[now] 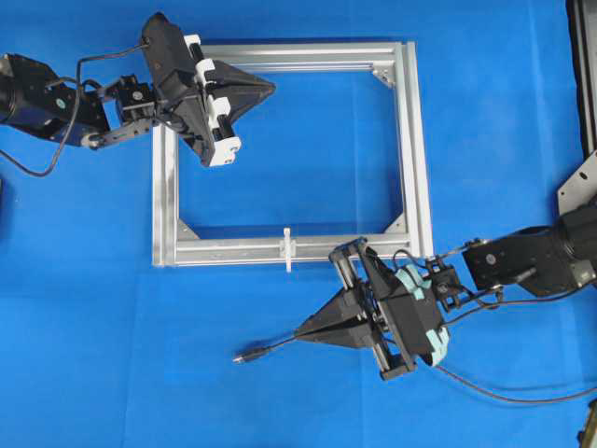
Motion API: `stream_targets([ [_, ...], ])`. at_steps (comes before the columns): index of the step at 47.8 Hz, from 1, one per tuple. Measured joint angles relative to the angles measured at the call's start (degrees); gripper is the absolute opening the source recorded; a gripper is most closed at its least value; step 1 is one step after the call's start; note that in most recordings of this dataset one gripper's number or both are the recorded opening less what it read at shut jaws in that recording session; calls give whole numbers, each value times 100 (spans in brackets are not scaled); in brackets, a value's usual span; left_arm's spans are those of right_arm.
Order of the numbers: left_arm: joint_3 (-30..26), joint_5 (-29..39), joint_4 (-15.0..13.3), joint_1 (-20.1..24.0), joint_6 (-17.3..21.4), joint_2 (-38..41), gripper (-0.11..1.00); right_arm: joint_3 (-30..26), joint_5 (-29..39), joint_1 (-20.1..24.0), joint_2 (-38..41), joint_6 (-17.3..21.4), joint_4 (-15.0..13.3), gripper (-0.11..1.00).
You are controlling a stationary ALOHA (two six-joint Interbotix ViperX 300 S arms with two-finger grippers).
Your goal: Insert the wire through the string loop located in the center.
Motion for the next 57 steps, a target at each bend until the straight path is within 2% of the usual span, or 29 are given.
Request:
stream_targets([
  [5,0,18,105,-18,18,-88,0,-9,114,18,-88,-9,9,-5],
  [12,0,18,132,-35,18,-114,0,-9,439,44,-202,44,9,-5],
  [25,0,18,132,-35,18,-114,0,-9,527,114,-211,132,0,-4],
  [28,0,18,123,-35,9,-114,0,-9,527,123,-211,246,0,2],
  [31,0,18,132,-35,18,-114,0,-9,527,123,-211,360,0,13],
  [35,0,18,132,-35,18,-114,0,-9,536,123,-211,492,0,34],
  [42,0,18,132,-35,18,-114,0,-26,554,141,-211,606,9,78],
  [44,0,26,132,-35,9,-114,0,-35,571,149,-211,606,9,87],
  [50,0,18,132,-35,18,-114,0,-88,624,149,-211,615,18,79],
  [57,0,18,132,-35,9,-114,0,-237,738,149,18,624,114,80],
])
